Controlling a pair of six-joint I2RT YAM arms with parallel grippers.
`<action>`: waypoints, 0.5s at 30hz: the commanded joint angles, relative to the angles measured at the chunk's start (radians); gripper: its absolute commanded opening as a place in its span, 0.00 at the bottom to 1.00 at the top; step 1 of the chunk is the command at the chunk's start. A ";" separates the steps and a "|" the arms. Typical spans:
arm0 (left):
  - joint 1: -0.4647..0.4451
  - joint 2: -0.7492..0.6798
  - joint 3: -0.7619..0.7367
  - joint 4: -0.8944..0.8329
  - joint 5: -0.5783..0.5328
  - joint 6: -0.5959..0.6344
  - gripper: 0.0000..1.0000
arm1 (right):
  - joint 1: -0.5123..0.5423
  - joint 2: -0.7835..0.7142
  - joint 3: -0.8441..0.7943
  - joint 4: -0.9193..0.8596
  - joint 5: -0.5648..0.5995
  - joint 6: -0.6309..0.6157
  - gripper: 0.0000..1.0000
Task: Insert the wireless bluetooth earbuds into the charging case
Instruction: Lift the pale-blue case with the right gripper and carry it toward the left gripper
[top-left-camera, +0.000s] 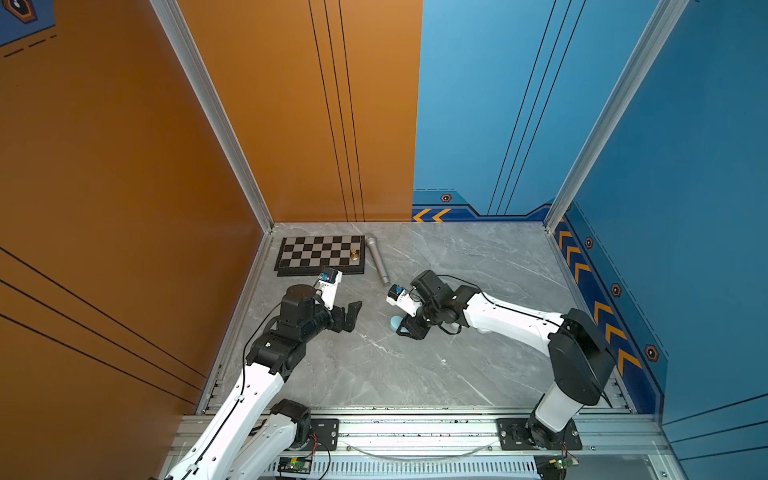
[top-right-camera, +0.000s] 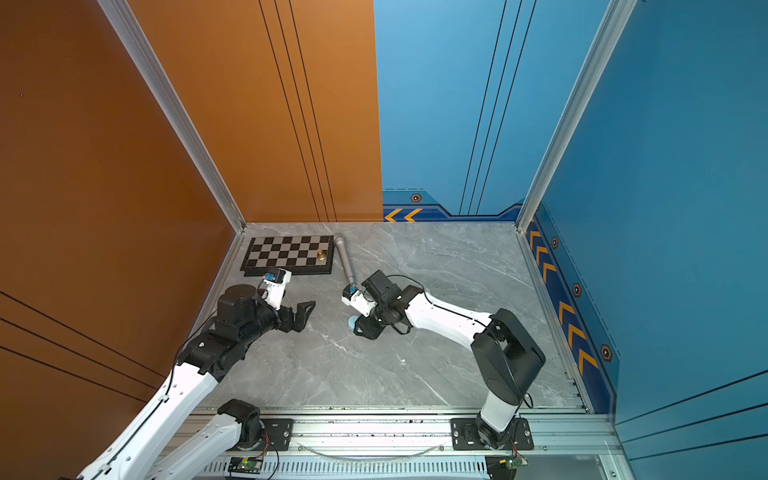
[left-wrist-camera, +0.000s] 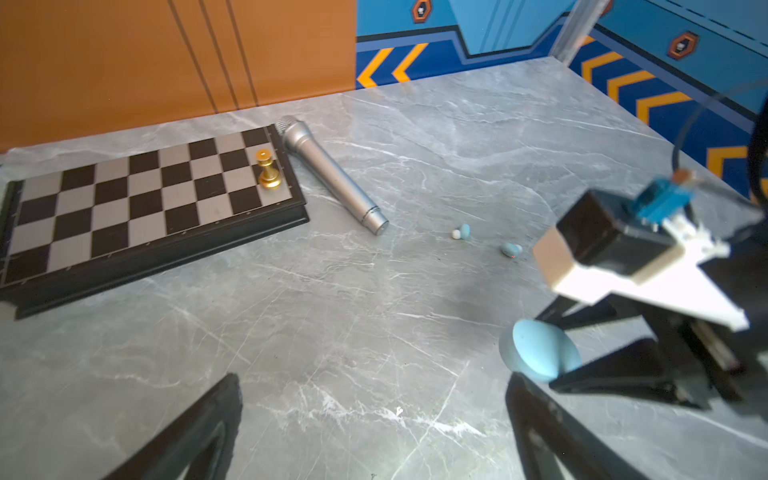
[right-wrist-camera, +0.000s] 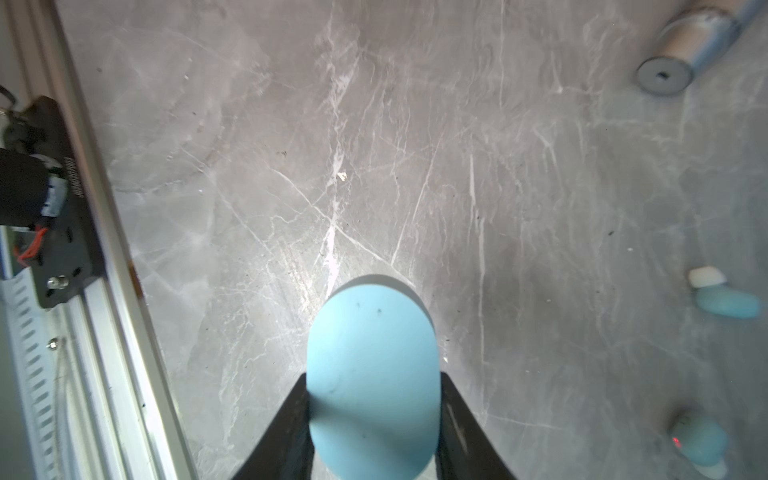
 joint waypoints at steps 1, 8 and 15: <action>-0.023 0.025 0.009 0.079 0.213 0.127 0.97 | -0.056 -0.105 -0.038 -0.071 -0.208 -0.143 0.25; -0.148 0.114 0.030 0.078 0.470 0.268 0.88 | -0.247 -0.272 -0.061 -0.221 -0.473 -0.403 0.24; -0.327 0.232 0.052 0.093 0.474 0.415 0.78 | -0.304 -0.317 -0.025 -0.393 -0.547 -0.568 0.24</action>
